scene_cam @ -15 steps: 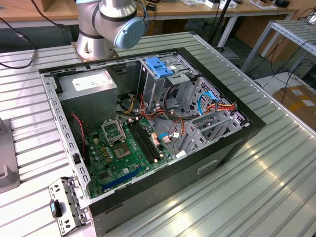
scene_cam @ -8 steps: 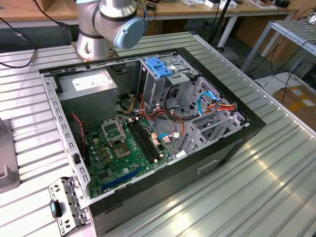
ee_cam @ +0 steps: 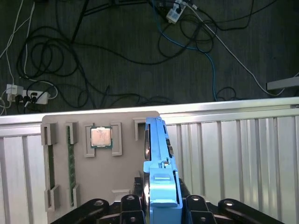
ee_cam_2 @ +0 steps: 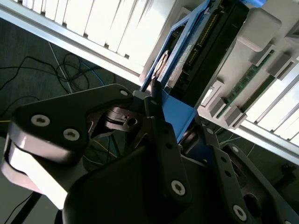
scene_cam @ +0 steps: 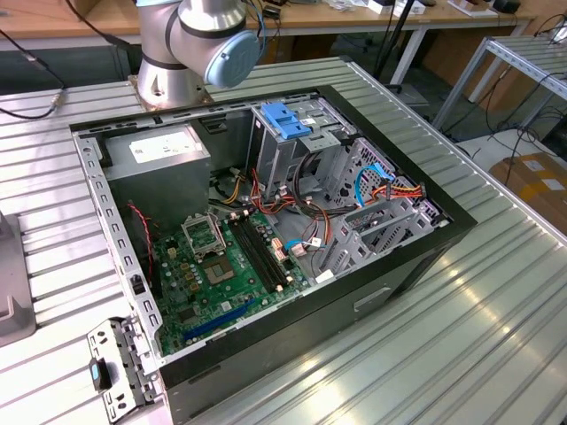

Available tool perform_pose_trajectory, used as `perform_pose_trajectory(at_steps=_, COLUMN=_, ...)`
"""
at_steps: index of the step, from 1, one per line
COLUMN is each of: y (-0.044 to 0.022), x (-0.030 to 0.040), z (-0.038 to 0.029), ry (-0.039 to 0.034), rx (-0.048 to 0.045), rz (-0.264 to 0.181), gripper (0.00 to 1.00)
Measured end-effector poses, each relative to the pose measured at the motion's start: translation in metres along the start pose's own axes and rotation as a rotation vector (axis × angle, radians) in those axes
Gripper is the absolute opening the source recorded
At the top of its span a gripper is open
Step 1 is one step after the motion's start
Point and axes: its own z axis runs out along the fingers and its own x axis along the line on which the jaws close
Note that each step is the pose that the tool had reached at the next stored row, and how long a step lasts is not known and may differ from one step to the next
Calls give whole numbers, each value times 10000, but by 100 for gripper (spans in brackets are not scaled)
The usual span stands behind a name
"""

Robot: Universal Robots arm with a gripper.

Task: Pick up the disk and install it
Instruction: 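Pick up the disk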

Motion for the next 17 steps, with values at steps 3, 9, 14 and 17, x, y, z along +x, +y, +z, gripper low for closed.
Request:
perform_pose_trajectory(at_steps=3, y=0, x=1, z=-62, ry=-53, rx=-2, rz=0, gripper=37)
perform_pose_trajectory(at_steps=9, y=1, x=-3, z=-291, ry=-214, rx=-14, rz=0, gripper=37)
perform_pose_trajectory(at_steps=14, y=1, x=-9, z=-477, ry=-351, rx=-24, rz=0, gripper=37)
perform_pose_trajectory(at_steps=17, y=2, x=-16, z=-605, ry=-422, rx=-28, rz=0, gripper=37)
